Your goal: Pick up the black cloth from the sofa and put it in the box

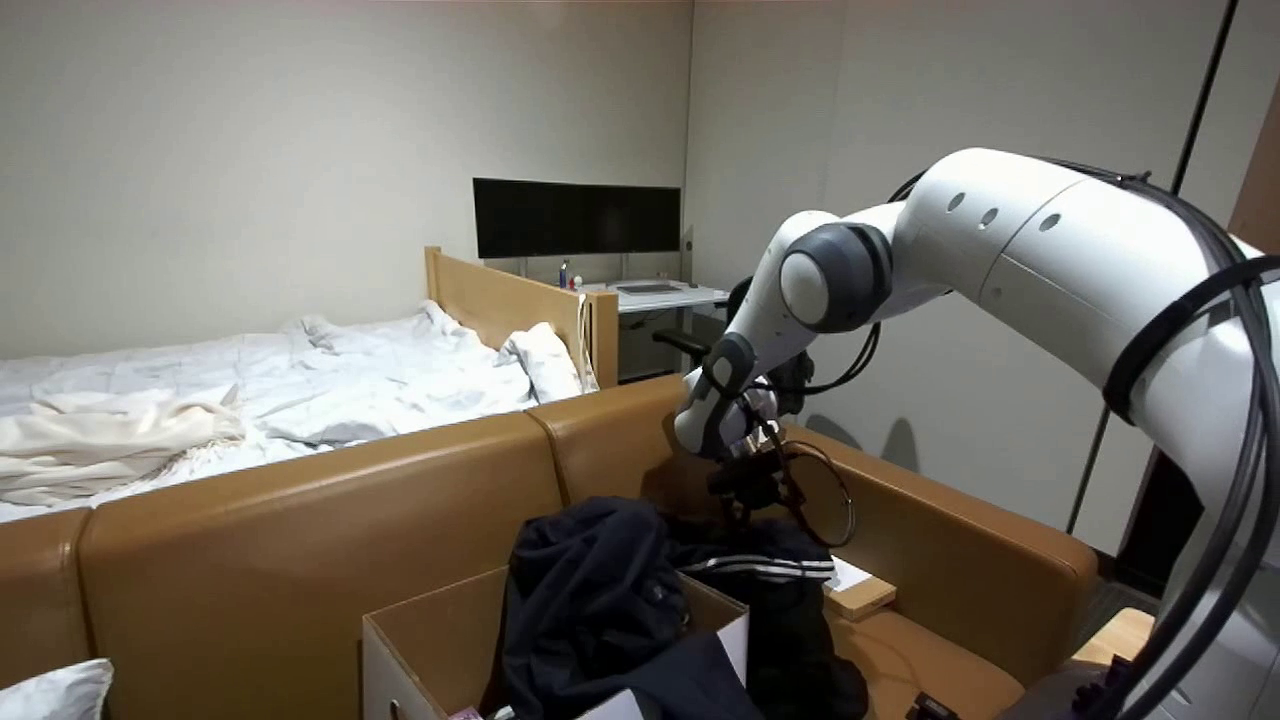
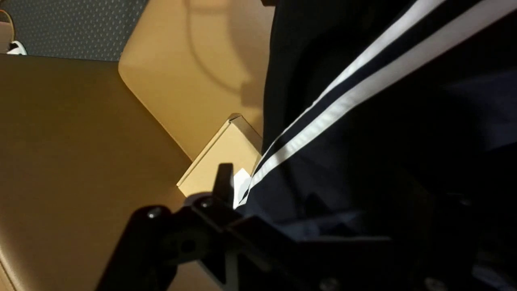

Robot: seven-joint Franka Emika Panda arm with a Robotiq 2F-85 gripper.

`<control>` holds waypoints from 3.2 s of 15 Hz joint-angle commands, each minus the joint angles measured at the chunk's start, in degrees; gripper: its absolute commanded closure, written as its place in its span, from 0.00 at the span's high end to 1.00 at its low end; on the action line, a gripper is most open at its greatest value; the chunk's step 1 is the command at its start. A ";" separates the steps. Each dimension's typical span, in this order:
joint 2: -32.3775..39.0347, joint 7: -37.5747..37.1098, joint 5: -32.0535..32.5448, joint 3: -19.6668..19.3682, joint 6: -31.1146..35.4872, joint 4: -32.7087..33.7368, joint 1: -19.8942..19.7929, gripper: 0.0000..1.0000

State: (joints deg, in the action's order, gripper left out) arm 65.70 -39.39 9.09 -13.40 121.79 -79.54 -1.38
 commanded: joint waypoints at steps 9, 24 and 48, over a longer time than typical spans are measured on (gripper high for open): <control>5.15 10.12 -2.02 2.63 -3.92 6.98 -3.28 1.00; -4.16 11.06 -6.65 1.77 26.72 -12.73 -4.80 1.00; -8.18 10.78 -13.34 -0.17 36.73 -18.53 -0.32 1.00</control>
State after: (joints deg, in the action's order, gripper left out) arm 56.86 -30.71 -1.76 -12.93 159.68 -99.58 -1.97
